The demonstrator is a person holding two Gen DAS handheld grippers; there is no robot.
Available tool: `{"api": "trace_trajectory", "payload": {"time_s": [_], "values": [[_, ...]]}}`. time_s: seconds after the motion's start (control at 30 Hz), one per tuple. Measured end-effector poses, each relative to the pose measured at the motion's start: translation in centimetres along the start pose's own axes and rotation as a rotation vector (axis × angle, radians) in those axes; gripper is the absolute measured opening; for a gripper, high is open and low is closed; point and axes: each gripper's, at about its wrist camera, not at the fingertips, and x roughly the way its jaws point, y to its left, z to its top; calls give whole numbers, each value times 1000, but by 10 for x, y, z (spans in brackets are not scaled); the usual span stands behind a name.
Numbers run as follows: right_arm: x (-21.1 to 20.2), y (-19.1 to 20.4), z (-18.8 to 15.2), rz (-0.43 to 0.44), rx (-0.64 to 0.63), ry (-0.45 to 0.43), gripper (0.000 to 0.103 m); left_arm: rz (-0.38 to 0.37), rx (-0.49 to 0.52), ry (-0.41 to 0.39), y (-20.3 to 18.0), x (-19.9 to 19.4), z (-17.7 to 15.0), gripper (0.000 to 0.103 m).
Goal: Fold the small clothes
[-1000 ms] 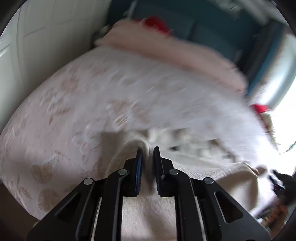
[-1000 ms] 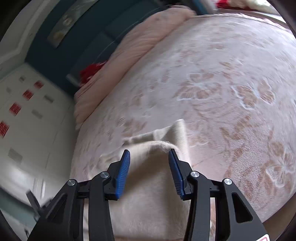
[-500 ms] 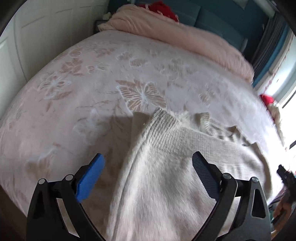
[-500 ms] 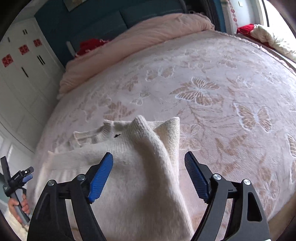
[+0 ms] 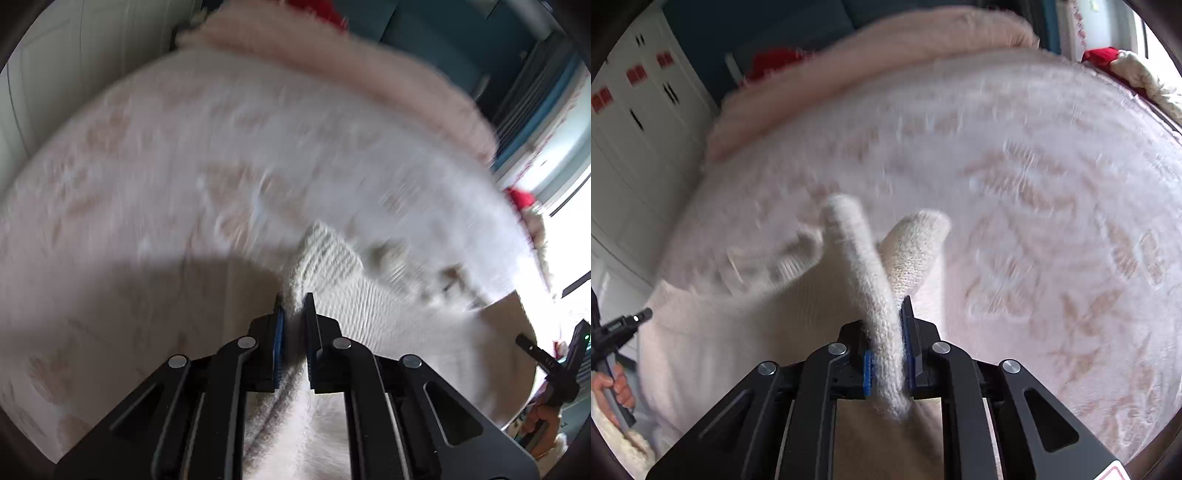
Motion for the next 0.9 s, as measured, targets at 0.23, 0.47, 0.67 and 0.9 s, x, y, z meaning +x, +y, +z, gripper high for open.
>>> {"api": "trace_trajectory", "payload": {"time_s": [0.23, 0.47, 0.67, 0.9], "values": [[0, -15, 31, -21, 29, -33, 13, 19, 25, -31, -16, 6, 51, 9], [36, -51, 5, -67, 192, 38, 32, 66, -76, 150, 16, 97, 17, 11], [47, -9, 39, -83, -22, 37, 66, 59, -49, 146, 17, 101, 14, 13], [81, -3, 45, -15, 12, 95, 7, 84, 16, 62, 5, 85, 19, 9]]}}
